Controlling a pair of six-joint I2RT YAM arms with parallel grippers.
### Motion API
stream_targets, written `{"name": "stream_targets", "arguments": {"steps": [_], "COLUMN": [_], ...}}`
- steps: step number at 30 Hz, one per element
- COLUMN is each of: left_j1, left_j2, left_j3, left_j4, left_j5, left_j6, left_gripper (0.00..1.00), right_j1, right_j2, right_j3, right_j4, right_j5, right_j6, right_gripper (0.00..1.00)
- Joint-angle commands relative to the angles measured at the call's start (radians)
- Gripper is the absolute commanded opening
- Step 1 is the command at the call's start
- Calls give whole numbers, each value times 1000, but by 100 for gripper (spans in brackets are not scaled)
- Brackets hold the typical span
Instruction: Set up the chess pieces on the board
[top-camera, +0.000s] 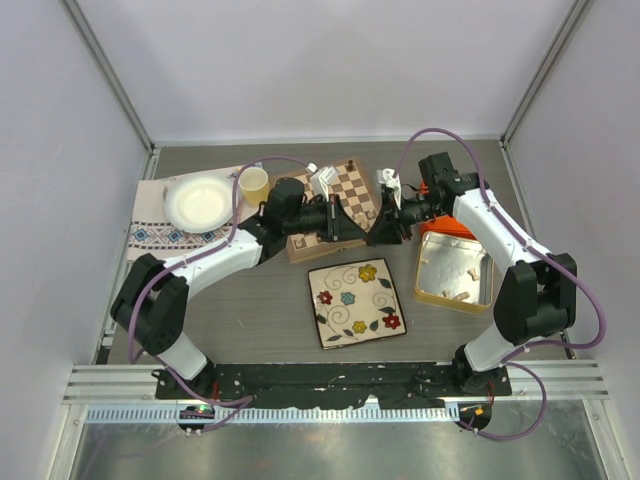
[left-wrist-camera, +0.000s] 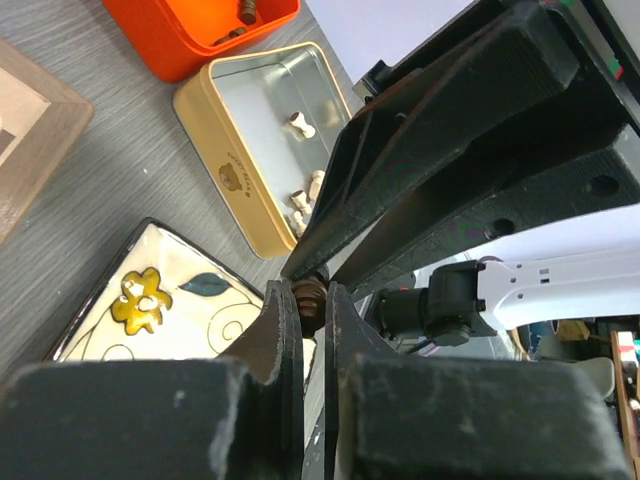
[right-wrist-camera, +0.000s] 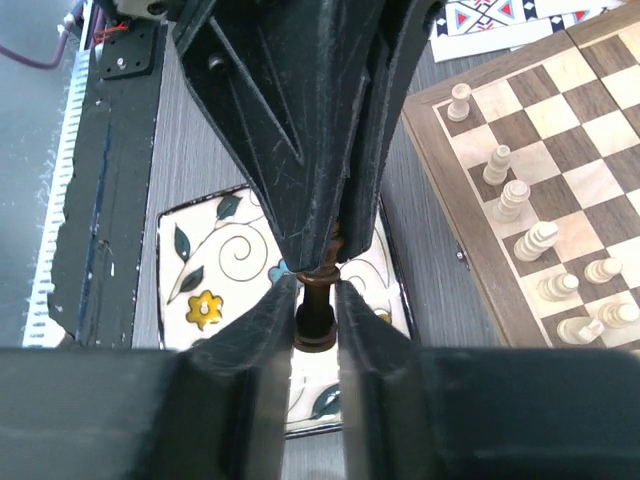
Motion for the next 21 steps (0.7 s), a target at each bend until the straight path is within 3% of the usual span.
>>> {"name": "stream_targets", "arguments": {"steps": [1, 3, 8, 12, 17, 21], "left_j1": [4, 30, 116, 183, 196, 196], "left_j2": [-49, -67, -121, -81, 127, 332], "left_j3": [38, 37, 49, 142, 511, 728], "left_j4": [-47, -84, -196, -351, -703, -810], "left_j5": [-51, -80, -180, -319, -554, -733], "left_j6": [45, 57, 89, 163, 253, 306], "left_gripper": [0, 0, 0, 0, 0, 0], "right_j1": [11, 11, -6, -50, -122, -162], "right_j2": [-43, -48, -78, -118, -183, -194], "right_j3": [-9, -9, -17, -35, -101, -115], "right_j4": [162, 209, 230, 298, 414, 434], "right_j5": [60, 172, 300, 386, 421, 420], "right_j6": [241, 326, 358, 441, 549, 595], "right_gripper": [39, 55, 72, 74, 74, 74]}}
